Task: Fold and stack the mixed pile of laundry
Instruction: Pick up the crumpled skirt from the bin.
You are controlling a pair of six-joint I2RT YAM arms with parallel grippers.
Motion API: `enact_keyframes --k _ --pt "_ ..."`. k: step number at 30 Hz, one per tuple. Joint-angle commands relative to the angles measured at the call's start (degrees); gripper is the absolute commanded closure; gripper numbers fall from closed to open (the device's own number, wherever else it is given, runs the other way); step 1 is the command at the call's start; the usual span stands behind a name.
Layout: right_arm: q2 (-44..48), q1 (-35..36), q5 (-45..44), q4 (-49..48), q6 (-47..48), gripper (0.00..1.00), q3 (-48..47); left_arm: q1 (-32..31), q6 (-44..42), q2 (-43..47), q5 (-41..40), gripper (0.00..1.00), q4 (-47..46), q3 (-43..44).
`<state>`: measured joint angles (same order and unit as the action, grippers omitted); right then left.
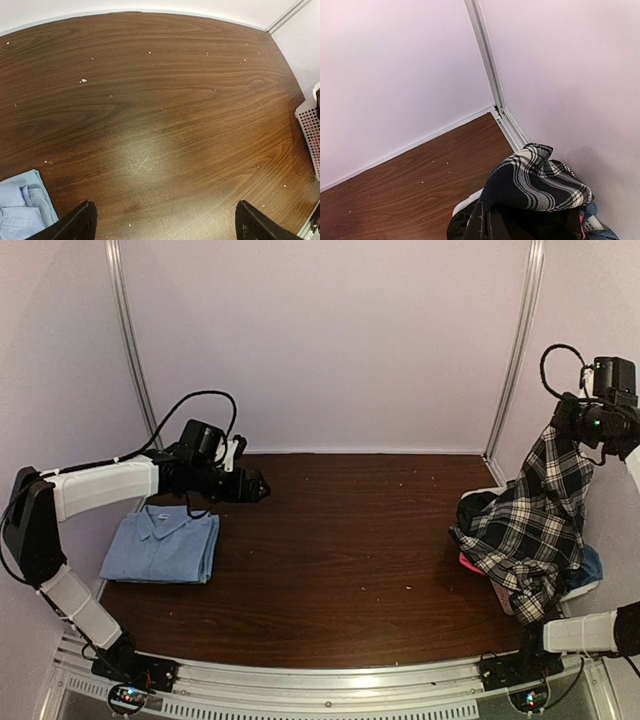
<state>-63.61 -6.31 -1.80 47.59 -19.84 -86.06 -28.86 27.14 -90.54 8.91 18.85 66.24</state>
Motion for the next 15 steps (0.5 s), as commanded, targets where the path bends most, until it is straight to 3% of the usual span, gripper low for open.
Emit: enact_keyframes --k 1,7,11,15 --pt "-2.07 -0.11 10.22 -3.69 1.75 1.0 -7.98 0.39 0.69 1.07 1.02 0.02 -2.75 0.98" --pt "-10.77 2.64 22.94 -8.27 -0.86 1.0 -19.58 0.62 0.8 1.31 1.2 0.02 -2.61 1.13" --pt "-19.23 12.46 22.98 -10.02 -1.05 1.0 -30.05 1.04 1.02 1.29 1.35 0.02 -2.5 1.26" --pt "-31.83 23.27 21.16 -7.03 1.08 1.0 -48.86 1.48 1.46 1.57 1.33 0.02 -2.34 1.22"
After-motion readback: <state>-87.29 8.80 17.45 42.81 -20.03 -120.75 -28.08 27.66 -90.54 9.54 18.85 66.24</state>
